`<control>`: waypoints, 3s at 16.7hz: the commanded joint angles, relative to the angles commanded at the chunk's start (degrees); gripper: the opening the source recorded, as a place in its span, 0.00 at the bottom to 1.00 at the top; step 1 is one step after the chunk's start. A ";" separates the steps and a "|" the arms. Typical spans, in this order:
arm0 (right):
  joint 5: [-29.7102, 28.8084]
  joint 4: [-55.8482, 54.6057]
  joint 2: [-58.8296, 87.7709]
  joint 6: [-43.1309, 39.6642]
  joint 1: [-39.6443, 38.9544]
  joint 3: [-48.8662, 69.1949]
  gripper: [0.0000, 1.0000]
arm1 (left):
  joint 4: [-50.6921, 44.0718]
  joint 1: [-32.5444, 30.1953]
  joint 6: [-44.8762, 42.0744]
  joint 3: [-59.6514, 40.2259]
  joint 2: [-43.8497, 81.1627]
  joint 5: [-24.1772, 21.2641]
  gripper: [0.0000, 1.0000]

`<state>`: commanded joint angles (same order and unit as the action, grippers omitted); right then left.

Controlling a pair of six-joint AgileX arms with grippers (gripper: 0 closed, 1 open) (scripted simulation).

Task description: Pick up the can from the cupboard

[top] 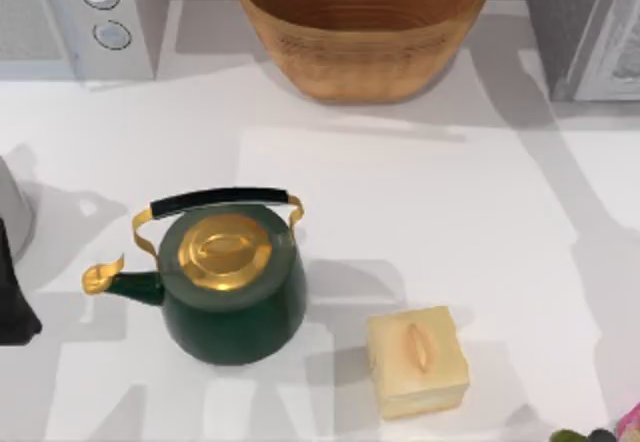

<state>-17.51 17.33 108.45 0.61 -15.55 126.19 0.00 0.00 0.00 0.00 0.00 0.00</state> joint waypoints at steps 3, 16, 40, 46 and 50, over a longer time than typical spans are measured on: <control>0.00 0.00 0.00 0.00 0.00 0.00 1.00 | 0.00 0.00 0.00 0.00 0.00 0.00 1.00; 0.00 0.00 0.00 0.00 0.00 0.00 0.02 | 0.00 0.00 0.00 0.00 0.00 0.00 1.00; -12.74 14.75 -27.59 0.02 -13.31 -12.98 0.00 | 0.00 0.00 0.00 0.00 0.00 0.00 1.00; -11.51 13.25 -30.63 0.08 -12.03 -16.36 0.00 | 0.00 0.00 0.00 0.00 0.00 0.00 1.00; -7.92 9.19 -40.25 -0.03 -8.52 -29.55 0.00 | 0.00 0.00 0.00 0.00 0.00 0.00 1.00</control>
<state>-25.43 26.51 68.20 0.58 -24.06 96.64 0.00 0.00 0.00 0.00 0.00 0.00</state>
